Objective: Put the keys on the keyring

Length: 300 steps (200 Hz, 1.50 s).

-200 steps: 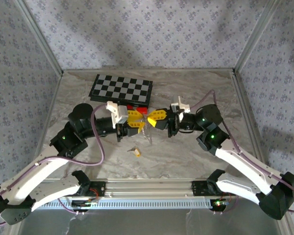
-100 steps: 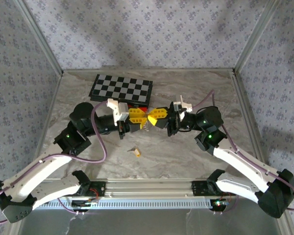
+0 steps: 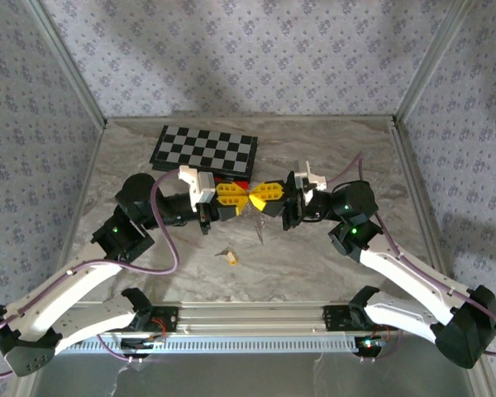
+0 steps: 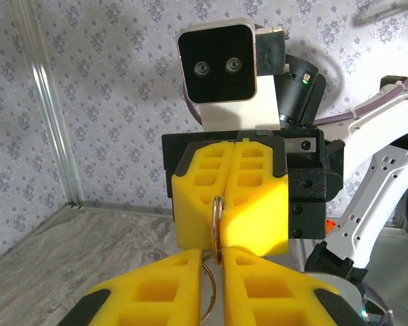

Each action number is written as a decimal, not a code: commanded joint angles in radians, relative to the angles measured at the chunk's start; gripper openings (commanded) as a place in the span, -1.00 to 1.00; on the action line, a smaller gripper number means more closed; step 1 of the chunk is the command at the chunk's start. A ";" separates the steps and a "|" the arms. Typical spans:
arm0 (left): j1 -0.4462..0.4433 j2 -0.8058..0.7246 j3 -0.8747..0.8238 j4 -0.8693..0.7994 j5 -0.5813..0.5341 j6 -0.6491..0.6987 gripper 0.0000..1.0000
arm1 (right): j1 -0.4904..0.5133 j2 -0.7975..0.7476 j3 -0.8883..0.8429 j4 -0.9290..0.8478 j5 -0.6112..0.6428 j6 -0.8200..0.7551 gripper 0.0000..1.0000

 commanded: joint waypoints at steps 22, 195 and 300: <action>-0.006 -0.001 -0.005 0.065 0.020 -0.015 -0.61 | 0.017 0.009 -0.003 0.007 -0.016 -0.004 -1.00; -0.005 -0.036 -0.005 0.048 0.001 -0.020 -0.57 | 0.017 0.000 -0.008 -0.015 -0.027 -0.019 -1.00; -0.005 -0.046 -0.002 0.022 -0.010 0.002 -0.66 | 0.016 0.006 -0.004 -0.021 -0.031 -0.026 -1.00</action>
